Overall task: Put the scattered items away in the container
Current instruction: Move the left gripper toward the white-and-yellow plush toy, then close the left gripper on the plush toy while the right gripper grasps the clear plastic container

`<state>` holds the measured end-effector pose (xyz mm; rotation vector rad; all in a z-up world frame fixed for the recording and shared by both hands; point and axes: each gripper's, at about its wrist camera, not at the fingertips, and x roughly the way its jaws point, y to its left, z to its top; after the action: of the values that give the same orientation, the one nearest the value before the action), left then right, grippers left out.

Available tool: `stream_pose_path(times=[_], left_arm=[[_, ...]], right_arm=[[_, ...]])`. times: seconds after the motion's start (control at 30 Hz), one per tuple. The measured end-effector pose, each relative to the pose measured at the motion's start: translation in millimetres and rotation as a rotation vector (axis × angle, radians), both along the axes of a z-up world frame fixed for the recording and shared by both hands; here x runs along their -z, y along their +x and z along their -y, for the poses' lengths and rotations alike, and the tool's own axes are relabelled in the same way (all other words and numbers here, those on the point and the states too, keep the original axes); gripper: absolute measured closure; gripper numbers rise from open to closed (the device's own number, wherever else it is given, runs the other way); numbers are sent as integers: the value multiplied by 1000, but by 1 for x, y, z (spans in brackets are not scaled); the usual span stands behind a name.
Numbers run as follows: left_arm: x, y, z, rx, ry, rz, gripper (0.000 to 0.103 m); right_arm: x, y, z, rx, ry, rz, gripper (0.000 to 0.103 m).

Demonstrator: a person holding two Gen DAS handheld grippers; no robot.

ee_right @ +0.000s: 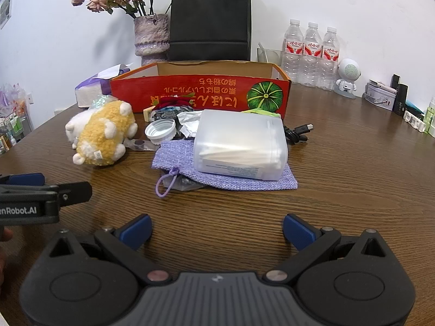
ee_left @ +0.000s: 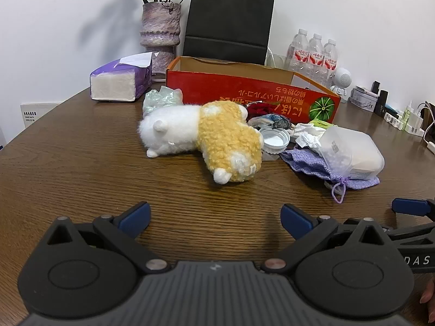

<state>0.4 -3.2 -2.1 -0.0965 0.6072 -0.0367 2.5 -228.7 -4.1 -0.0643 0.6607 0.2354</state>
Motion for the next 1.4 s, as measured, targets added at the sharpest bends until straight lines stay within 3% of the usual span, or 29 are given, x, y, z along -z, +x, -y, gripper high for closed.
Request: stream_pose_path(times=[1.03, 1.17, 1.4], left_arm=[[-2, 0, 3, 12, 23, -8, 0], [-11, 4, -1, 29, -28, 15, 0], [-33, 29, 2, 21, -12, 70, 0]], right_arm=[[-2, 3, -1, -31, -1, -13, 0], [-9, 2, 2, -49, 32, 36, 0], [-29, 24, 2, -10, -4, 111, 0]])
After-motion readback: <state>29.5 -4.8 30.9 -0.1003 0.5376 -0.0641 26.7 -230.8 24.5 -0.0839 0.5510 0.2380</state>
